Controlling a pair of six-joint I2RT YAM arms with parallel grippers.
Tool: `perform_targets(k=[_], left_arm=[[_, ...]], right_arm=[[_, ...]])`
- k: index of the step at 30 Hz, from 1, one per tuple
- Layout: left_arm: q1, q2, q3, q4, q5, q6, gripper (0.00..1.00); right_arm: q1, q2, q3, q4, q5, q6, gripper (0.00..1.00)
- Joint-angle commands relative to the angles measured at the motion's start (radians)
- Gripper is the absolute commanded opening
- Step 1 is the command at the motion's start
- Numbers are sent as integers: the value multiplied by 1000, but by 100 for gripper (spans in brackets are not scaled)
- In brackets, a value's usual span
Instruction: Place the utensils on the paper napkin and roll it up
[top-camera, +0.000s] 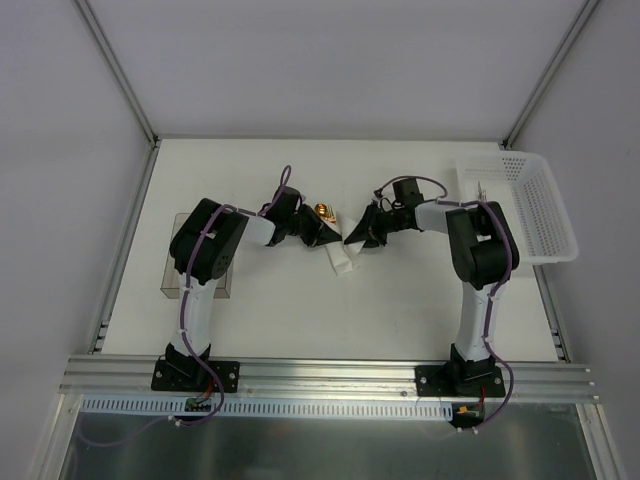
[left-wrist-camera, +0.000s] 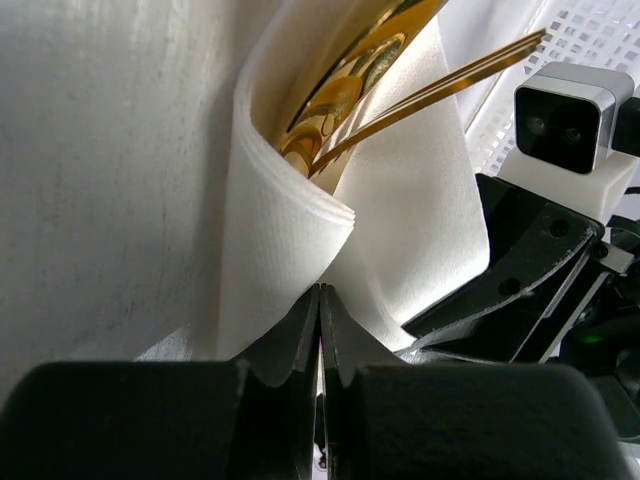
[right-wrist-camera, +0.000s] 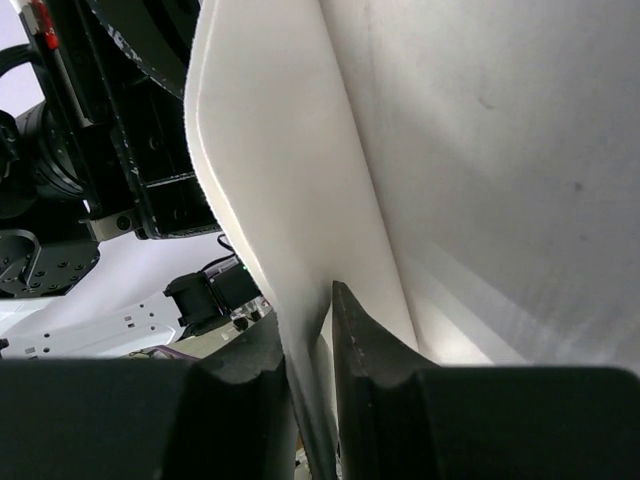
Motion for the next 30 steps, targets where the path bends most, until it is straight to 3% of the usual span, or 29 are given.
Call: perform_targets(k=[1, 8, 30], left_arm=[[-2, 59, -5, -113, -68, 45, 0], [3, 53, -8, -109, -62, 43, 0], [16, -145, -8, -75, -114, 62, 0]], right_arm=[[33, -37, 46, -64, 11, 0, 19], [31, 49, 43, -136, 28, 48, 15], [11, 104, 89, -297, 132, -50, 8]])
